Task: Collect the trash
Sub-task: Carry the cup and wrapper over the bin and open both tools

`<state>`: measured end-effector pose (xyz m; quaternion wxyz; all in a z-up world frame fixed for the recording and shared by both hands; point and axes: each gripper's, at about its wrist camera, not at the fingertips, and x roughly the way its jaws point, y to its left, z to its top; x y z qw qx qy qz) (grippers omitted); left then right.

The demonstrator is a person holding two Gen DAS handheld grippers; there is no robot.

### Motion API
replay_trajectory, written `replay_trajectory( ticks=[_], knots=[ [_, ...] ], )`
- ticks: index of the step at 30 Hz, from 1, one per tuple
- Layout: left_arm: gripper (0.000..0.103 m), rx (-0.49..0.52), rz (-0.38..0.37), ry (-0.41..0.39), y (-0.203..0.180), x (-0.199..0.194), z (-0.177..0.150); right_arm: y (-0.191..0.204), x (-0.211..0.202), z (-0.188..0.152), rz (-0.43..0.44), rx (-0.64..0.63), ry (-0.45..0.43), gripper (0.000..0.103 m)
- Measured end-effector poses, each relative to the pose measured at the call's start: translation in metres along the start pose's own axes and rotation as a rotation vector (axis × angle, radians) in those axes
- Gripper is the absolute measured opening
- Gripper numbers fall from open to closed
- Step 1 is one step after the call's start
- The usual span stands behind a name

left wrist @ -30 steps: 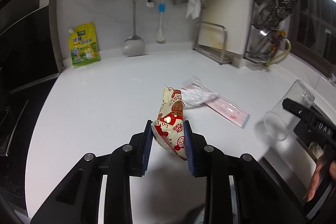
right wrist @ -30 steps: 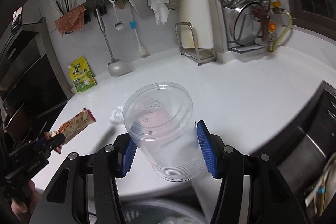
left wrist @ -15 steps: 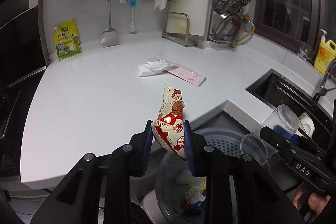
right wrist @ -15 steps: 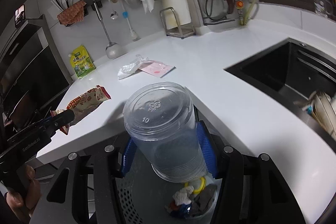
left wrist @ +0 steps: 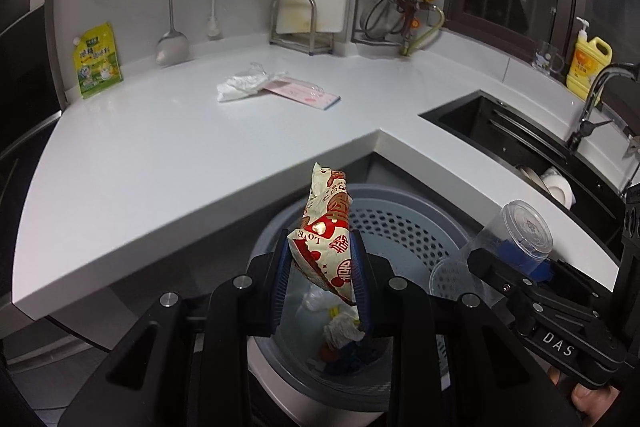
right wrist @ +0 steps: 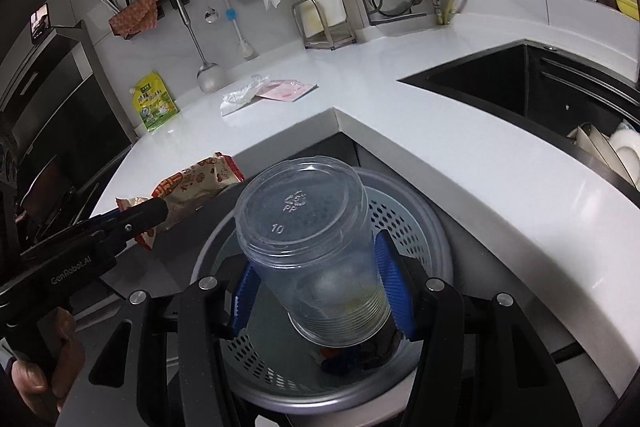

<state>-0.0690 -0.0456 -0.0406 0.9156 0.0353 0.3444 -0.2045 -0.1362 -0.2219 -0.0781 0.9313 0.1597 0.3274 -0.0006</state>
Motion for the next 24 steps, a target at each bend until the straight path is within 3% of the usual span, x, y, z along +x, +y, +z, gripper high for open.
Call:
replay_trajectory(
  ticks=[8, 24],
  knots=[
    [0.029, 0.021, -0.027, 0.063, -0.011, 0.014, -0.014, -0.009, 0.003, -0.013, -0.008, 0.029, 0.030, 0.053],
    [0.030, 0.015, -0.005, 0.087, -0.001, 0.028, -0.015, -0.015, 0.025, -0.016, -0.008, 0.044, 0.080, 0.054]
  ],
)
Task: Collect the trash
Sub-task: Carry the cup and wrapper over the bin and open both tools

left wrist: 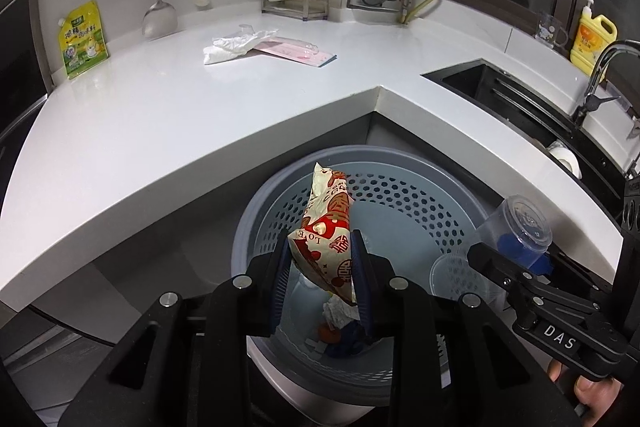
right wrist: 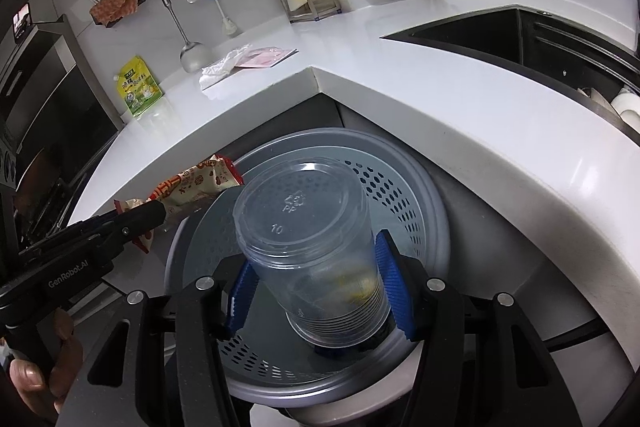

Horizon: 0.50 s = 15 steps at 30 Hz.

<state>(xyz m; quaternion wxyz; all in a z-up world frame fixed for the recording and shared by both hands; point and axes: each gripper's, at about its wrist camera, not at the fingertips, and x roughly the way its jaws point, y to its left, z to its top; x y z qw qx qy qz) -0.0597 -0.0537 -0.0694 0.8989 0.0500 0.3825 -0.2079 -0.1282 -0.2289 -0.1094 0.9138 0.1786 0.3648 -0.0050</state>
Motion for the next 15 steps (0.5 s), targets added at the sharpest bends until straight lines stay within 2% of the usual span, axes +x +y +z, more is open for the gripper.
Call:
replay_trajectory(
  ticks=[10, 12, 15],
  knots=[
    [0.030, -0.013, 0.005, 0.000, 0.006, 0.001, 0.000, -0.001, 0.004, 0.001, -0.003, -0.001, 0.005, 0.055],
    [0.034, -0.018, 0.005, 0.001, 0.008, 0.001, 0.001, -0.002, 0.004, 0.001, -0.004, 0.002, 0.003, 0.057],
    [0.048, -0.030, 0.010, -0.006, 0.012, -0.001, 0.001, -0.002, 0.003, 0.002, -0.005, 0.008, -0.001, 0.064]
  ],
)
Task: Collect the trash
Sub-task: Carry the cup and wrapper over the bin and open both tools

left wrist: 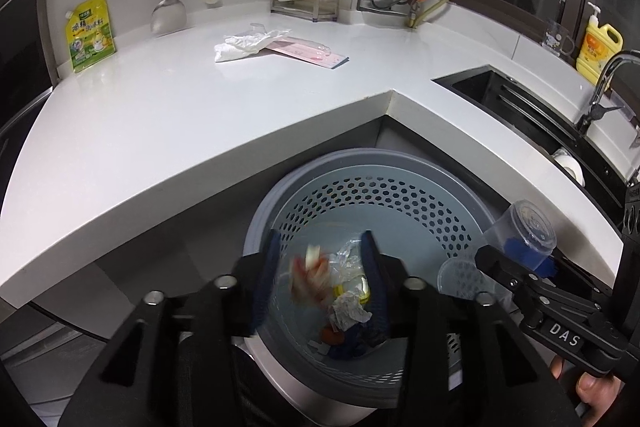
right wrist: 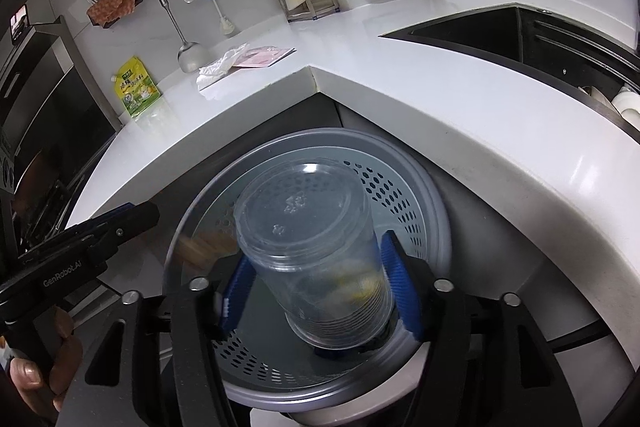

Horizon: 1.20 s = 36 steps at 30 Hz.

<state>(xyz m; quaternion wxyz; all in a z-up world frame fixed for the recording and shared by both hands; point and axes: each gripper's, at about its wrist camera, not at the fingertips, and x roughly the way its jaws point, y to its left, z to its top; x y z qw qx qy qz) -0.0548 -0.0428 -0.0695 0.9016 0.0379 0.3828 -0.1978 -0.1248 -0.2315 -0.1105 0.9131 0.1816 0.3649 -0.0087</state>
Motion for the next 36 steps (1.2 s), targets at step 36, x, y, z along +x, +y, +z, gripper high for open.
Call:
replay_trajectory(
  ticks=[36],
  knots=[
    [0.089, 0.011, 0.054, -0.074, 0.051, -0.076, 0.043, 0.018, -0.068, 0.033, 0.047, 0.001, 0.001, 0.075]
  ],
)
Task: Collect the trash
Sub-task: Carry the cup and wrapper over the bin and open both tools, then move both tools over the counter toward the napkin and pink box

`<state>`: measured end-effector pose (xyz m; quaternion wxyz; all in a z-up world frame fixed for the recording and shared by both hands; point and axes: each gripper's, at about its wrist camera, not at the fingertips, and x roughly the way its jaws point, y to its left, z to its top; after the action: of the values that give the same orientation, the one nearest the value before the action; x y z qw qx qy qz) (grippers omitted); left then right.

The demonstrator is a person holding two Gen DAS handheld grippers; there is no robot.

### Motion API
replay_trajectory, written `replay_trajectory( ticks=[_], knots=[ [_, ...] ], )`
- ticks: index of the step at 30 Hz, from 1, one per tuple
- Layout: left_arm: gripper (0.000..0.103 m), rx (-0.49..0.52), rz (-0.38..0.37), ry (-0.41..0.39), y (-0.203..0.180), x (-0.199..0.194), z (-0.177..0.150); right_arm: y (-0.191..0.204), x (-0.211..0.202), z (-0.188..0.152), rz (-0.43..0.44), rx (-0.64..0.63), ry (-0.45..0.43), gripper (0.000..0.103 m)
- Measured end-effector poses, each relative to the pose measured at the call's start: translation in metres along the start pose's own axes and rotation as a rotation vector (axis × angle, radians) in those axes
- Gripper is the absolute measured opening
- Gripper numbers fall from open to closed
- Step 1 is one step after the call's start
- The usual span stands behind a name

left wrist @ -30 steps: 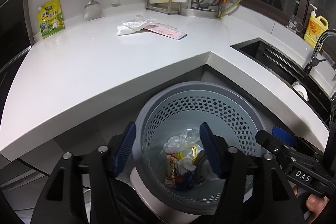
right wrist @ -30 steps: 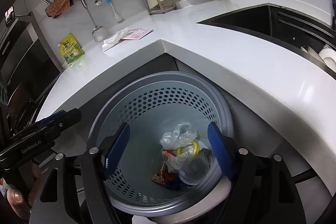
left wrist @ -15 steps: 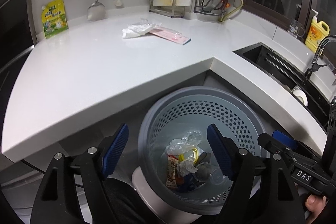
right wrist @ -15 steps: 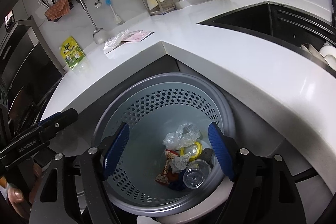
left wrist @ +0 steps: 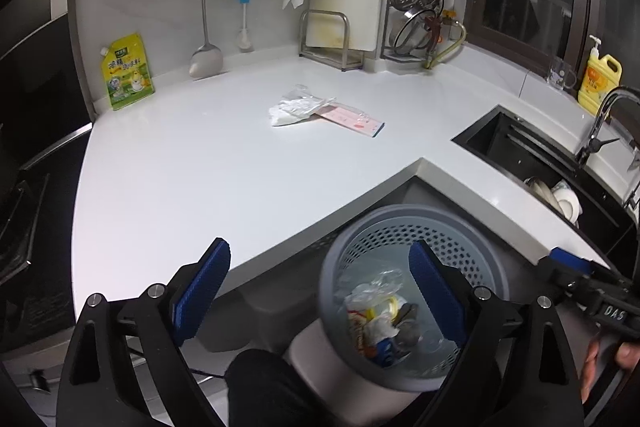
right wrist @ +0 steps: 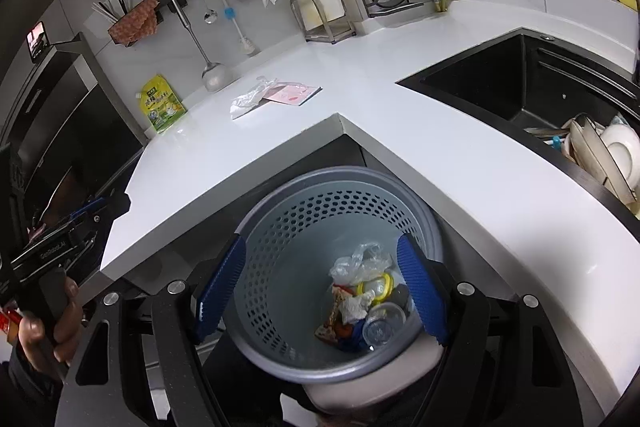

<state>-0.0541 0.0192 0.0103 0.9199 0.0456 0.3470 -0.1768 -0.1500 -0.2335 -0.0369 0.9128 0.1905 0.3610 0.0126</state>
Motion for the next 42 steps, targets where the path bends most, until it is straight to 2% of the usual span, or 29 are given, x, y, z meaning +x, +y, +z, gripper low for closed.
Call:
replay_trajectory(
  ticks=[4, 9, 14, 18, 26, 35, 42],
  knots=[
    [0.089, -0.012, -0.001, 0.039, 0.009, 0.002, 0.000, -0.011, -0.004, -0.005, -0.036, 0.031, 0.020, 0.075],
    [0.090, -0.028, -0.010, 0.032, 0.017, 0.006, 0.007, -0.020, -0.007, 0.002, -0.078, 0.043, 0.023, 0.075],
    [0.091, -0.035, -0.003, 0.032, 0.028, 0.020, 0.020, -0.013, 0.000, 0.023, -0.070, 0.013, 0.003, 0.075],
    [0.091, -0.050, 0.018, 0.028, 0.041, 0.036, 0.035, -0.002, 0.020, 0.049, -0.044, -0.042, 0.009, 0.075],
    [0.091, -0.093, 0.062, 0.023, 0.068, 0.078, 0.073, 0.019, 0.083, 0.111, -0.001, -0.181, 0.039, 0.075],
    [0.092, -0.101, 0.089, 0.007, 0.075, 0.127, 0.113, 0.032, 0.168, 0.179, 0.033, -0.283, 0.101, 0.075],
    [0.092, -0.104, 0.109, 0.007, 0.078, 0.151, 0.130, 0.052, 0.223, 0.210, 0.063, -0.370, 0.138, 0.075]
  ],
)
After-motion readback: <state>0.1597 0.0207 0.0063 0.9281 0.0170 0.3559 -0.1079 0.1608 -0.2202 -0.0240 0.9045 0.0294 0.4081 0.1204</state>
